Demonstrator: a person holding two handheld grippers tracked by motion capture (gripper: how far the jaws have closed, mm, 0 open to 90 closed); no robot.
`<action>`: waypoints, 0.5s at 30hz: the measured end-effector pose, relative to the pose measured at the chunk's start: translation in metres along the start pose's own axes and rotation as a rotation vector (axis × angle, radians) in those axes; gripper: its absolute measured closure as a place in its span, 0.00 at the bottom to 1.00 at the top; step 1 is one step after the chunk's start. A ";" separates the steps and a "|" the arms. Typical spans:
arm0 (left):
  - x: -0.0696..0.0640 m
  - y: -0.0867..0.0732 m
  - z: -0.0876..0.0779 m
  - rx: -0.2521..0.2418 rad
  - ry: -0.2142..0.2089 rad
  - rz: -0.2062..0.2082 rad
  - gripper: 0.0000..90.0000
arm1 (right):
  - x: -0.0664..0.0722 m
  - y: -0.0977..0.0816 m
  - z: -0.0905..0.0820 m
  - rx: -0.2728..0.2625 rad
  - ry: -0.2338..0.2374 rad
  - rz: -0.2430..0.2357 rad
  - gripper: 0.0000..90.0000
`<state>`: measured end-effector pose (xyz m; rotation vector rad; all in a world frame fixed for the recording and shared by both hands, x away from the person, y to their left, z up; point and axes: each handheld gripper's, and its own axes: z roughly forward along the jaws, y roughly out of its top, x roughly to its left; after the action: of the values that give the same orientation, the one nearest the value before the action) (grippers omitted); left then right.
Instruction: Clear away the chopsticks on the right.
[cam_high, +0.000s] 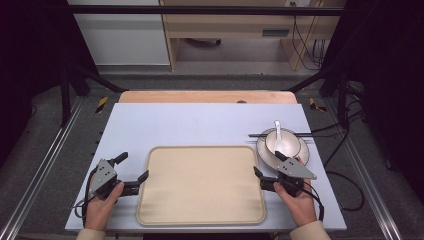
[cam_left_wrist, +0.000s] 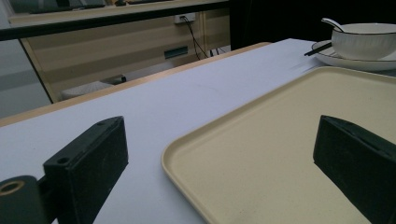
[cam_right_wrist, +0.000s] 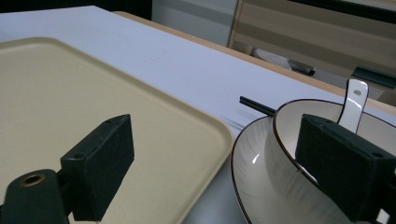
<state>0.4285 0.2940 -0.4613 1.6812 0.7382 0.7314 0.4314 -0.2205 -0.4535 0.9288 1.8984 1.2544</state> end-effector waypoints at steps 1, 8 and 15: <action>0.000 0.000 0.000 0.000 0.000 0.000 0.03 | 0.000 0.000 0.000 0.003 -0.001 -0.005 0.14; -0.002 0.001 -0.002 0.000 -0.005 -0.006 0.03 | 0.000 0.002 -0.009 0.028 -0.013 -0.011 0.16; -0.005 0.001 -0.004 0.005 -0.011 -0.013 0.03 | -0.013 0.031 -0.034 0.084 -0.023 -0.127 0.34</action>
<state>0.4222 0.2923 -0.4598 1.6822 0.7435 0.7108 0.4156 -0.2384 -0.4118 0.8473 1.9719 1.0928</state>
